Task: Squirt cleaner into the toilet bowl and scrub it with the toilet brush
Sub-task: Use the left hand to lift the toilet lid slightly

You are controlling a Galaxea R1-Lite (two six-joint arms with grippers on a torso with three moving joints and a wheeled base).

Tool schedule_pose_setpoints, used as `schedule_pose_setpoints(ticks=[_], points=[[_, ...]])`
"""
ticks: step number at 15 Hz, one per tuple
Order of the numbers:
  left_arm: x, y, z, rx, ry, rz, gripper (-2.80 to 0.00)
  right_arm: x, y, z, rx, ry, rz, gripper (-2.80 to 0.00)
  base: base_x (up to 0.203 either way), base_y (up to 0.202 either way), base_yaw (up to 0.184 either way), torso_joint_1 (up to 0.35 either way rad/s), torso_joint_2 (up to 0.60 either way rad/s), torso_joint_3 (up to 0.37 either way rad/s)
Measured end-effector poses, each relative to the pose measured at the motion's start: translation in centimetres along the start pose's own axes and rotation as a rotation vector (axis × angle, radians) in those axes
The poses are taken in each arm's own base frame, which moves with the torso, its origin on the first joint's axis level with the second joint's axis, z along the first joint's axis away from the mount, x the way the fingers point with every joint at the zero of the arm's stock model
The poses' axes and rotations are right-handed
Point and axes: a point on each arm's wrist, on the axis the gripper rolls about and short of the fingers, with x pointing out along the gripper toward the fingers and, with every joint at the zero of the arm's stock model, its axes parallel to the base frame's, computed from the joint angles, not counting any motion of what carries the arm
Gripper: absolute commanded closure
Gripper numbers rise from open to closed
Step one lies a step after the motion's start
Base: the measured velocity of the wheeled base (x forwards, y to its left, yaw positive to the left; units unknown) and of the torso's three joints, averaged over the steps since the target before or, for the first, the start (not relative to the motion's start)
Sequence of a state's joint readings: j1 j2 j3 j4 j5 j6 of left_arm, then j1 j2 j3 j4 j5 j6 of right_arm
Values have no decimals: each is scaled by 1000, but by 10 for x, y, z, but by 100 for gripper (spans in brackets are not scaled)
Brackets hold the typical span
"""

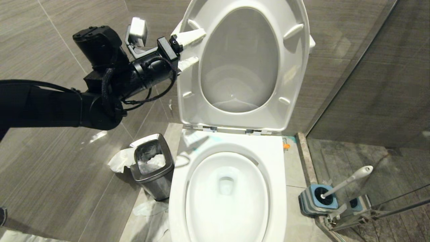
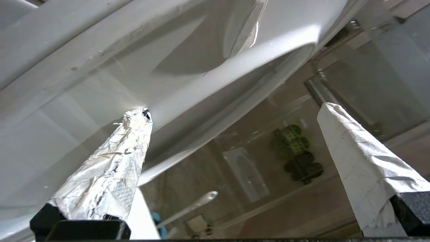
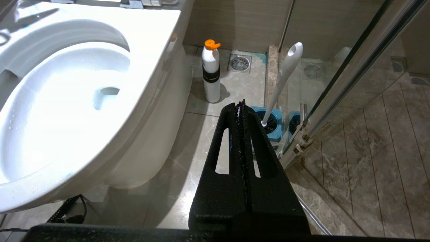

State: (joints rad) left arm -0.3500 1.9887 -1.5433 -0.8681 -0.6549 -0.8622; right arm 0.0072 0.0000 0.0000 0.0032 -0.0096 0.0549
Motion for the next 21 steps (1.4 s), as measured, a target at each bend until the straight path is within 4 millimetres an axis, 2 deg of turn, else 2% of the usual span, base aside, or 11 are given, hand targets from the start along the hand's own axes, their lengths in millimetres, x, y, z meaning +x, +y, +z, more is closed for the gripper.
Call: schedule_pose_setpoints(ticks=[6,15,18,21], points=[[11,5,0,104,-47,154,-280,0,0,0,0,0,0,0,0,0,0,0,0,0],[29,9,-5,185,-116,187,-280,0,0,0,0,0,1,0,0,0,0,0,0,0],[27,2,-1,169,-125,189,-280,0,0,0,0,0,0,0,0,0,0,0,0,0],[19,-18,8,81,-109,199,-280,0,0,0,0,0,0,0,0,0,0,0,0,0]])
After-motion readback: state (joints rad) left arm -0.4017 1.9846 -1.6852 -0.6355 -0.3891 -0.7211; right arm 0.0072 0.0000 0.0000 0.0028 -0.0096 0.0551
